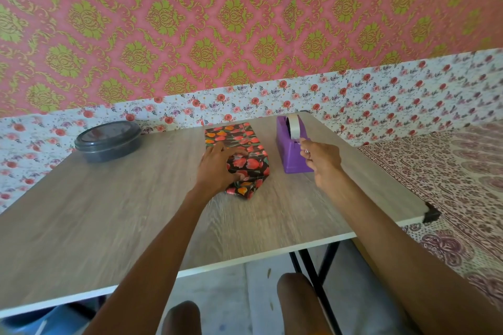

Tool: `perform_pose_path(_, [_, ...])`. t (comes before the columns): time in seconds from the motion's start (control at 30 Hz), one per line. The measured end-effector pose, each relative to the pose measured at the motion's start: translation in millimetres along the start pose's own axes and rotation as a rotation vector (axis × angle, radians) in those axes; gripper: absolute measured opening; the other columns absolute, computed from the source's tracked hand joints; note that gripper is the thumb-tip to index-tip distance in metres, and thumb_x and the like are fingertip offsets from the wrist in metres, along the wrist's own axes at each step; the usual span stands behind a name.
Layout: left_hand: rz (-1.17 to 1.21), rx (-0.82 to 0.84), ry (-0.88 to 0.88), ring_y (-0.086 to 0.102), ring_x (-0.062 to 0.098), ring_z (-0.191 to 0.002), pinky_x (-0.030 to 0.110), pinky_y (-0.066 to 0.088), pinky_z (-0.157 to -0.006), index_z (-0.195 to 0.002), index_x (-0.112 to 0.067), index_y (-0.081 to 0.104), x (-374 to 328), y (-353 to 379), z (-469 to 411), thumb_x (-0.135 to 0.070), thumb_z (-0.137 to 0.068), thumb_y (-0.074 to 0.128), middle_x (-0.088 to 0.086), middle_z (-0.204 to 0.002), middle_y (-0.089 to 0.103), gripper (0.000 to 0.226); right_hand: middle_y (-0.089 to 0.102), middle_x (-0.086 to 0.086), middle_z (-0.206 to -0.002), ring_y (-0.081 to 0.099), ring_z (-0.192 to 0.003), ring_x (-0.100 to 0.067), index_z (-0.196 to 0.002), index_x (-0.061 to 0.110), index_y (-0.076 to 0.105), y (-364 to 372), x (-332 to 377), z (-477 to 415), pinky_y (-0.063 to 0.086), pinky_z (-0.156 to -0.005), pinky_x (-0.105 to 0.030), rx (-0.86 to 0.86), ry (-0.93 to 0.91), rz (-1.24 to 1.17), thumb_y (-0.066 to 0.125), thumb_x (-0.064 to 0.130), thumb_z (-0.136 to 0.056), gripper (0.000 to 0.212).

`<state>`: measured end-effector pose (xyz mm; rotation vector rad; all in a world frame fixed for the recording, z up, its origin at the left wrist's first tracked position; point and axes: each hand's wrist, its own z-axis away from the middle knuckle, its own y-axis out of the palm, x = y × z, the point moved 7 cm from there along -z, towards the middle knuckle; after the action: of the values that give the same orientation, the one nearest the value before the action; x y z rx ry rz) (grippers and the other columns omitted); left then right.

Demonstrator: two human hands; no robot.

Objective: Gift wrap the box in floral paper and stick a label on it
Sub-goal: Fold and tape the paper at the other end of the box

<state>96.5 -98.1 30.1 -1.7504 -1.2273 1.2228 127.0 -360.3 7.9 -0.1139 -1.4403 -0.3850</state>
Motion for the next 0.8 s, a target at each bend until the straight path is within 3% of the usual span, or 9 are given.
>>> perform_pose_path(0.07, [0.005,0.001,0.001,0.037,0.025,-0.129,0.045,0.040,-0.101,-0.126,-0.043,0.057,0,0,0,-0.041,-0.073,0.083,0.001,-0.134,0.047,0.059,0.068,-0.005,-0.085,0.060,-0.068,-0.012,-0.097,0.004,0.070,-2,-1,-1,0.053,-0.064,-0.023,0.003,0.011,0.019,0.073,0.018,-0.084,0.019])
perform_pose_path(0.2, [0.002,0.016,0.002,0.037,0.024,-0.129,0.045,0.040,-0.102,-0.126,-0.044,0.056,0,1,-1,-0.042,-0.073,0.082,0.001,-0.135,0.046,0.059,0.070,-0.010,-0.082,0.067,-0.076,-0.015,-0.095,-0.001,0.067,-7,-5,-4,0.059,-0.084,-0.034,0.000,-0.002,0.146,0.073,0.016,-0.087,0.020])
perform_pose_path(0.43, [-0.006,0.008,0.011,0.037,0.024,-0.128,0.043,0.040,-0.101,-0.126,-0.045,0.057,0,0,1,-0.041,-0.072,0.083,0.001,-0.132,0.048,0.060,0.072,-0.018,-0.086,0.071,-0.069,-0.022,-0.081,0.001,0.064,-3,11,-15,0.061,-0.075,-0.038,0.096,-0.055,0.445,0.075,0.004,-0.082,0.011])
perform_pose_path(0.6, [-0.006,0.004,0.007,0.037,0.024,-0.128,0.044,0.040,-0.102,-0.126,-0.044,0.056,-1,0,1,-0.042,-0.072,0.083,0.001,-0.133,0.047,0.060,0.071,-0.014,-0.086,0.071,-0.073,-0.020,-0.091,0.004,0.064,-5,12,-13,0.061,-0.070,-0.036,0.133,-0.068,0.578,0.077,0.011,-0.083,0.017])
perform_pose_path(0.73, [-0.030,0.003,0.013,0.037,0.023,-0.127,0.041,0.040,-0.100,-0.130,-0.042,0.054,-1,1,1,-0.042,-0.075,0.081,0.001,-0.132,0.047,0.062,0.072,-0.002,-0.071,0.069,-0.062,-0.010,-0.084,0.016,0.073,12,21,4,0.060,-0.068,-0.032,0.313,-0.384,0.839,0.073,0.024,-0.088,0.009])
perform_pose_path(0.8, [-0.056,-0.005,0.015,0.037,0.024,-0.129,0.041,0.039,-0.102,-0.135,-0.037,0.050,0,2,2,-0.042,-0.076,0.080,0.002,-0.136,0.046,0.067,0.069,0.007,-0.064,0.062,-0.052,0.002,-0.079,0.025,0.074,23,17,17,0.056,-0.064,-0.027,0.415,-0.524,0.931,0.071,0.022,-0.089,0.011])
